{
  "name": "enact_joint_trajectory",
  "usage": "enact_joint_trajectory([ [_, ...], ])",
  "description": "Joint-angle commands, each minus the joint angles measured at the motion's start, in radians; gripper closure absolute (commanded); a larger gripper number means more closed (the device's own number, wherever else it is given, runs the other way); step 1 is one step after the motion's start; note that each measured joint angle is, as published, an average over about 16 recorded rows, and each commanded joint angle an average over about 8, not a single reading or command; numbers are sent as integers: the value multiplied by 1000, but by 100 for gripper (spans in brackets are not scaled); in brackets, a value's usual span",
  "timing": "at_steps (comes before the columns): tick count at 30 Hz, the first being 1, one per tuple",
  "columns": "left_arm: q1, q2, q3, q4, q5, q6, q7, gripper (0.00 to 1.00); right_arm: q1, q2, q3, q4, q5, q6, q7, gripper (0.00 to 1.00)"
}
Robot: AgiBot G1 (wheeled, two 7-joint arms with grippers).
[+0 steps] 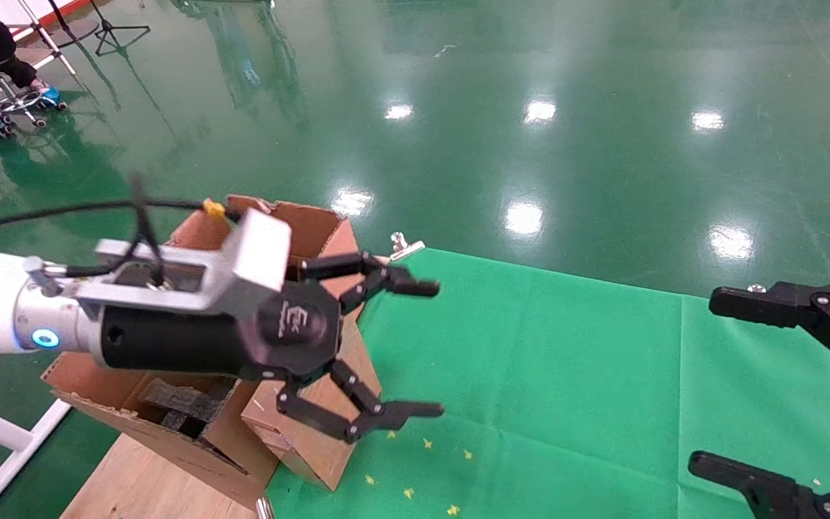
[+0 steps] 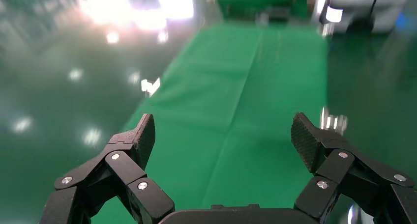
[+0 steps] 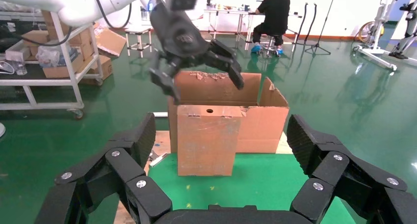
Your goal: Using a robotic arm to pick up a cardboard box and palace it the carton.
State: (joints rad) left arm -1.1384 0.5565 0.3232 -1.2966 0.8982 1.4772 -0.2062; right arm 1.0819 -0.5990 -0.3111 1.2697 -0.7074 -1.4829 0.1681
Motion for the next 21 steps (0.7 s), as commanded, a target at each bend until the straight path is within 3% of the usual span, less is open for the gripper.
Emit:
enact_joint_trajectory([
  [1, -20, -14, 13, -3, 47, -6, -10, 0, 0, 0, 0, 0, 0, 0, 0, 100],
  [7, -48, -37, 31, -22, 118, -10, -18, 0, 0, 0, 0, 0, 0, 0, 0, 100],
  [11, -87, -60, 59, -41, 242, -42, -66, 0, 0, 0, 0, 0, 0, 0, 0, 100],
  [15, -152, -66, 111, -52, 430, -79, -203, 0, 0, 0, 0, -1, 0, 0, 0, 100],
  [21, -254, -42, 180, -55, 661, -88, -516, 0, 0, 0, 0, -1, 0, 0, 0, 100],
])
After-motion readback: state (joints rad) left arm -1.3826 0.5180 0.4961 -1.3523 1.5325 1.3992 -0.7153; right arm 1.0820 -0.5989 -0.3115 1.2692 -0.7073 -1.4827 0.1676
